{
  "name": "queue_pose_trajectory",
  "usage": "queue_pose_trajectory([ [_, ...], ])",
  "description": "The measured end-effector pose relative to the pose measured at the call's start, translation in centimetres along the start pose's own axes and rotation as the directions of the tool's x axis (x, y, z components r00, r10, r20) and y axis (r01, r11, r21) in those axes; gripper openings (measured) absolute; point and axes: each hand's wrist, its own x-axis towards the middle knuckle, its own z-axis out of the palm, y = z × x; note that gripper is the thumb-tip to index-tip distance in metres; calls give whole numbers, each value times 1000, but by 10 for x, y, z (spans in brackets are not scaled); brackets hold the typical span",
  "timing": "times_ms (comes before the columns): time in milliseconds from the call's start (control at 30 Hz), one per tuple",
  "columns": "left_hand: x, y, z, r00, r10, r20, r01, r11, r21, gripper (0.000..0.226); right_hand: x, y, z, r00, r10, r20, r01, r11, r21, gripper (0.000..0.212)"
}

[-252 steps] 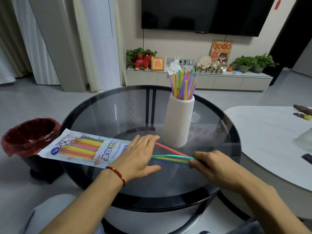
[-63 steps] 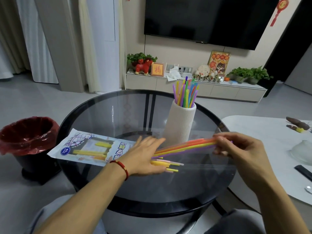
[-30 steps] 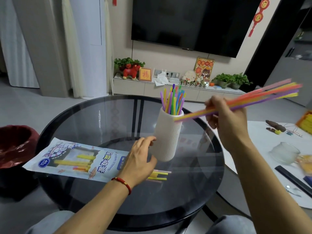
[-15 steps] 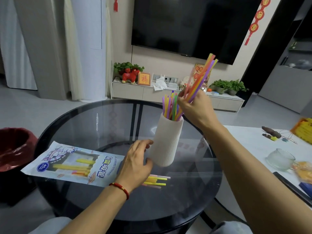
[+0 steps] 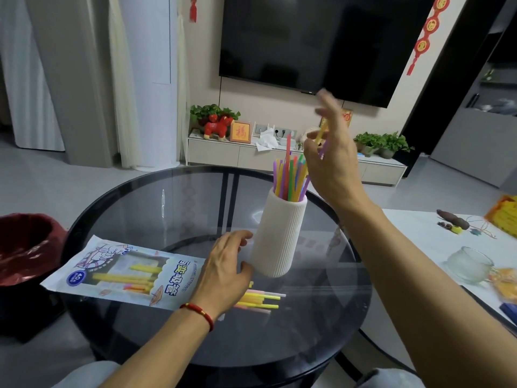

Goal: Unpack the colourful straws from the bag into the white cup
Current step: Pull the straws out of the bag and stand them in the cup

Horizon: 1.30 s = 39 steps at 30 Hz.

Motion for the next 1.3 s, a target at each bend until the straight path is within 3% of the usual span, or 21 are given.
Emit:
queue_pose_trajectory([
  [67,2,-2,-3,1000,2,6,-2,1000,6,52,-8,3,5,993,-5,116,18,994,-111,36],
  [200,4,-10,-14,998,6,57,-11,995,98,57,-29,6,8,970,-9,241,27,997,-73,42],
  [333,6,-19,-36,959,-47,279,-41,952,302,86,-34,11,9,925,-130,358,191,971,-141,45],
  [400,5,-28,-45,897,-93,432,-138,870,474,104,-37,10,7,937,-205,285,263,947,-185,43],
  [500,-1,-42,-47,788,-210,578,-220,781,584,123,-62,4,-1,900,-435,10,430,886,-173,26],
  [567,-4,-46,-43,760,-230,608,-260,750,608,125,-99,7,1,849,-527,37,528,842,-114,17],
  [633,-5,-48,-40,746,-234,624,-275,744,609,123,-143,14,12,822,-471,321,518,852,-76,19],
  [700,-5,-48,-39,741,-237,628,-281,740,611,117,-179,31,32,723,-198,661,414,891,-186,34],
  [733,-5,-48,-37,745,-231,626,-282,741,610,112,-192,39,41,658,-49,751,371,889,-267,44],
  [767,-5,-47,-36,752,-223,621,-280,744,606,106,-202,46,51,617,46,786,353,876,-329,54],
  [833,-7,-45,-33,762,-205,615,-277,755,595,93,-214,53,66,616,89,783,374,842,-390,61],
  [933,-7,-43,-28,778,-189,600,-279,751,598,73,-219,52,77,662,56,748,319,882,-348,49],
  [1200,-8,-42,-31,823,-168,542,-248,753,610,34,-207,48,50,608,41,793,291,918,-271,38],
  [1300,-8,-42,-34,825,-163,541,-243,761,601,30,-196,55,29,570,109,814,118,970,-213,37],
])
